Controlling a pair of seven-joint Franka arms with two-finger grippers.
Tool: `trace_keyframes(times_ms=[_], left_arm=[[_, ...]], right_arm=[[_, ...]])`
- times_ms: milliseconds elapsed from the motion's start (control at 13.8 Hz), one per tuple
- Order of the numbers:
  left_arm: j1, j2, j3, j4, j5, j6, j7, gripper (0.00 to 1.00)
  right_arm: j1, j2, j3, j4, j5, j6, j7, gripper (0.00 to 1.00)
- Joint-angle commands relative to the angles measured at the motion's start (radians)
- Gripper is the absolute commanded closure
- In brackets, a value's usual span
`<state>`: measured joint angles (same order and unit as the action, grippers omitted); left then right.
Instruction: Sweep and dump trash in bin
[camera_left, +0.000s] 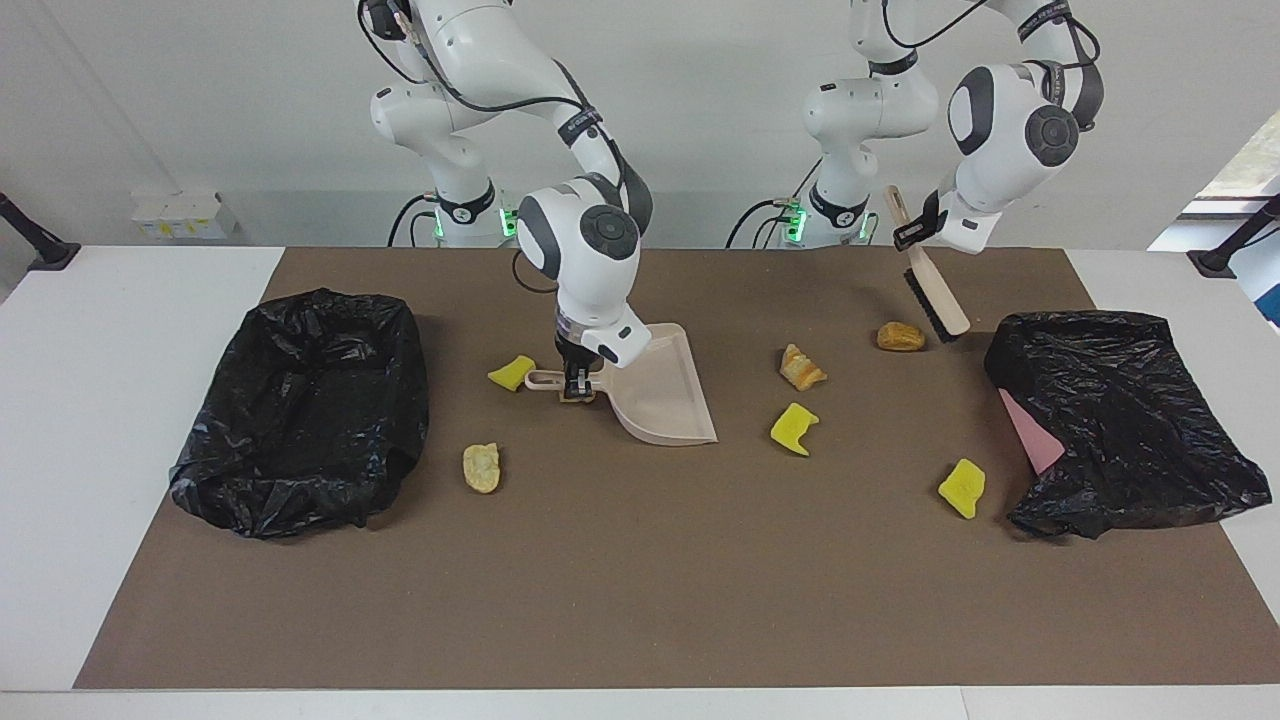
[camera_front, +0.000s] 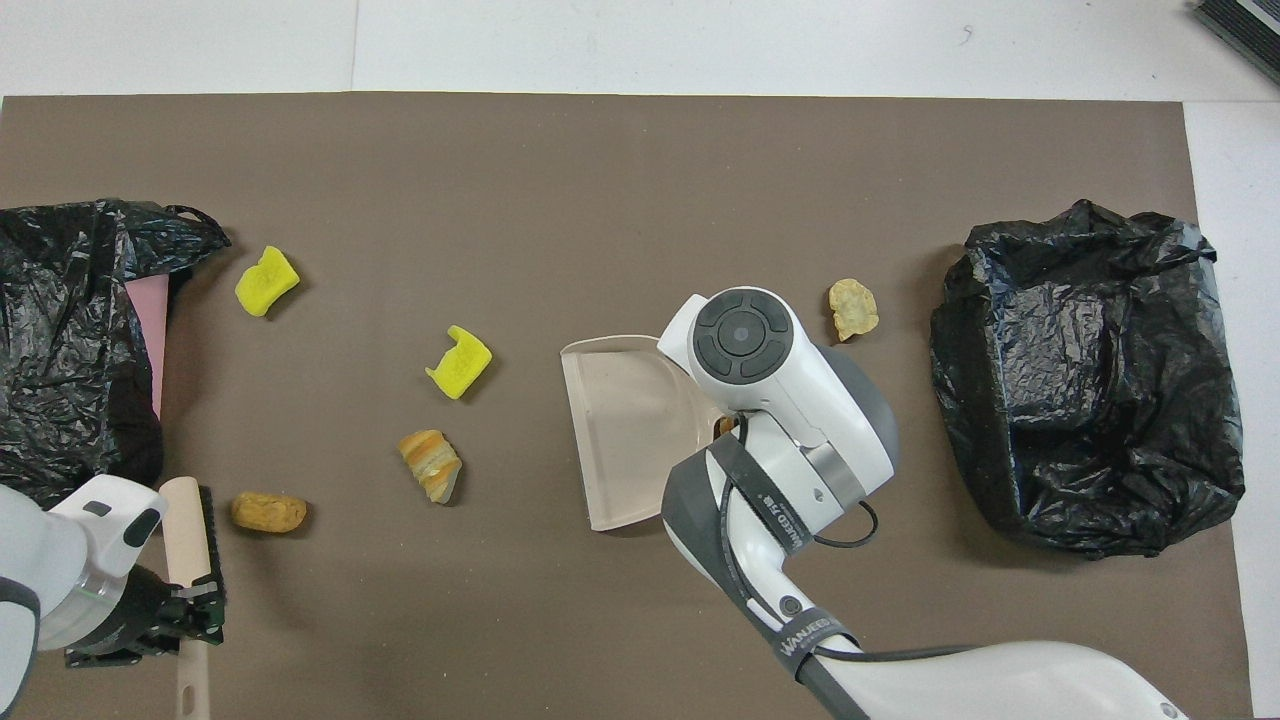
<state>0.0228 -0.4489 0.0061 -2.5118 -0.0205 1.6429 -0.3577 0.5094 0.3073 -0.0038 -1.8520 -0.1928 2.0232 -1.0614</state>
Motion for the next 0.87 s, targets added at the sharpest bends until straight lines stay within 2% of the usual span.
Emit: trace_keyframes(times_ms=[0, 290, 579, 796], left_arm=[[0.003, -0.022, -0.014, -0.059, 0.002, 0.083, -0.033, 1.0], [-0.075, 0.119, -0.015, -0.045, -0.05, 0.24, -0.076, 1.0], [-0.205, 0.219, -0.017, 0.051, -0.118, 0.287, -0.131, 1.0], [-0.233, 0.28, -0.02, 0.109, -0.163, 0.33, -0.133, 1.0]], right_arm=[[0.0, -0.005, 0.004, -0.015, -0.022, 0.019, 0.113, 1.0], [0.0, -0.004, 0.005, -0.015, -0.013, 0.028, 0.19, 1.0], [0.0, -0.001, 0.005, -0.016, -0.007, 0.037, 0.221, 1.0], [0.0, -0.001, 0.007, -0.016, -0.008, 0.043, 0.219, 1.0]])
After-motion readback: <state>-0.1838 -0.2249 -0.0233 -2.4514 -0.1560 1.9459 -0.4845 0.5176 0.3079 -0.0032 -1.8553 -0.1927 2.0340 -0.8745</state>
